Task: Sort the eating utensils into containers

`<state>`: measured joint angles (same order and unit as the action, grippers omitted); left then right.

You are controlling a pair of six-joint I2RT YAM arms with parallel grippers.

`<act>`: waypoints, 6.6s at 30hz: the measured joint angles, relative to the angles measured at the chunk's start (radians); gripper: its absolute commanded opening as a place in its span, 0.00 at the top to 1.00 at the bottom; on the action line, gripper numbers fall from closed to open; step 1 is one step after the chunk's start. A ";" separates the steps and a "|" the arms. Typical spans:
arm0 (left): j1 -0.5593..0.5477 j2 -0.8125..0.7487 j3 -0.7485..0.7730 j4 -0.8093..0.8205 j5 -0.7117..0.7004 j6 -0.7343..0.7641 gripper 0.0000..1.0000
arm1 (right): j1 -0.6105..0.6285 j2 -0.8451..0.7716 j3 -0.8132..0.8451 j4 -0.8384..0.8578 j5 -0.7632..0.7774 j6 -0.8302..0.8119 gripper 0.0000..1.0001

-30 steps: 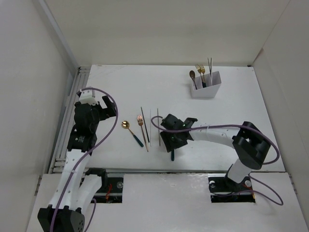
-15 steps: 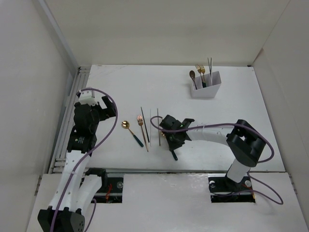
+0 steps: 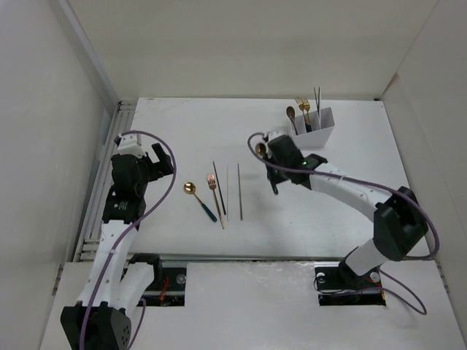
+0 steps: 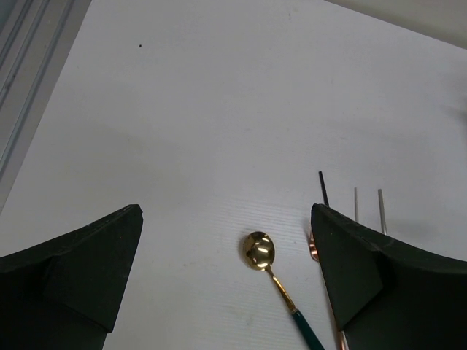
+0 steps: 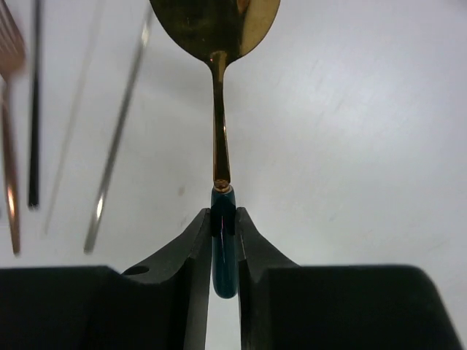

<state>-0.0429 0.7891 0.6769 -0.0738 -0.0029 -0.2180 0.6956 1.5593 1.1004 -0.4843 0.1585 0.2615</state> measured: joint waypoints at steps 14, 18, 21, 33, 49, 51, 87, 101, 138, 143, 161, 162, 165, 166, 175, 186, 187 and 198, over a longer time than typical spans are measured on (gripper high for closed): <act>0.121 0.194 0.083 0.037 0.059 0.016 0.00 | -0.571 0.333 0.414 0.605 -0.485 -0.439 1.00; 0.130 0.238 0.104 0.040 0.063 0.021 0.00 | -0.610 0.471 0.447 0.604 -0.583 -0.463 1.00; 0.130 0.270 0.112 0.040 0.064 0.028 0.00 | -0.609 0.519 0.447 0.595 -0.614 -0.472 1.00; 0.130 0.291 0.113 0.079 0.053 0.053 0.00 | -0.608 0.488 0.447 0.490 -0.551 -0.473 0.82; 0.130 0.228 0.086 0.111 0.046 0.054 0.00 | -0.581 0.343 0.410 0.360 -0.436 -0.476 0.44; 0.130 0.213 0.077 0.113 0.046 0.053 0.00 | -0.543 0.264 0.380 0.352 -0.373 -0.479 0.42; 0.130 -0.002 -0.048 0.075 0.101 -0.017 0.00 | 0.135 0.509 0.427 -0.154 -0.034 0.057 0.54; 0.130 -0.002 -0.048 0.072 0.100 -0.021 0.00 | 0.082 0.536 0.456 -0.111 -0.055 0.046 1.00; 0.137 0.261 0.116 0.059 0.080 0.085 0.00 | -0.707 0.277 0.441 0.531 -0.468 -0.554 1.00; 0.137 0.308 0.139 0.052 0.080 0.100 0.00 | -0.722 0.356 0.441 0.583 -0.533 -0.554 1.00; 0.137 0.312 0.142 0.055 0.080 0.113 0.00 | -0.736 0.303 0.293 0.650 -0.532 -0.488 0.50; 0.137 0.304 0.140 0.058 0.080 0.114 0.00 | -0.736 0.277 0.283 0.649 -0.525 -0.483 0.50; 0.137 0.264 0.122 0.070 0.078 0.114 0.00 | -0.713 0.165 0.246 0.641 -0.474 -0.467 0.44; 0.137 0.247 0.113 0.076 0.076 0.113 0.00 | -0.687 0.121 0.239 0.629 -0.435 -0.462 0.39; 0.137 0.110 0.006 0.091 0.043 0.062 0.00 | -0.083 0.130 0.424 0.343 -0.140 -0.221 0.55; 0.137 0.006 -0.032 0.083 0.045 0.018 0.00 | 0.139 0.578 0.569 -0.021 -0.042 0.009 0.57; 0.137 0.000 -0.032 0.081 0.045 0.018 0.00 | 0.146 0.590 0.569 -0.040 -0.039 0.024 0.57; 0.136 -0.047 -0.061 0.052 0.047 0.014 0.00 | 0.170 0.624 0.586 -0.092 0.011 0.067 0.60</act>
<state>0.0933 0.7425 0.6155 -0.0216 0.0441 -0.2043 0.8658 2.1830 1.6867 -0.5766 0.1696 0.3286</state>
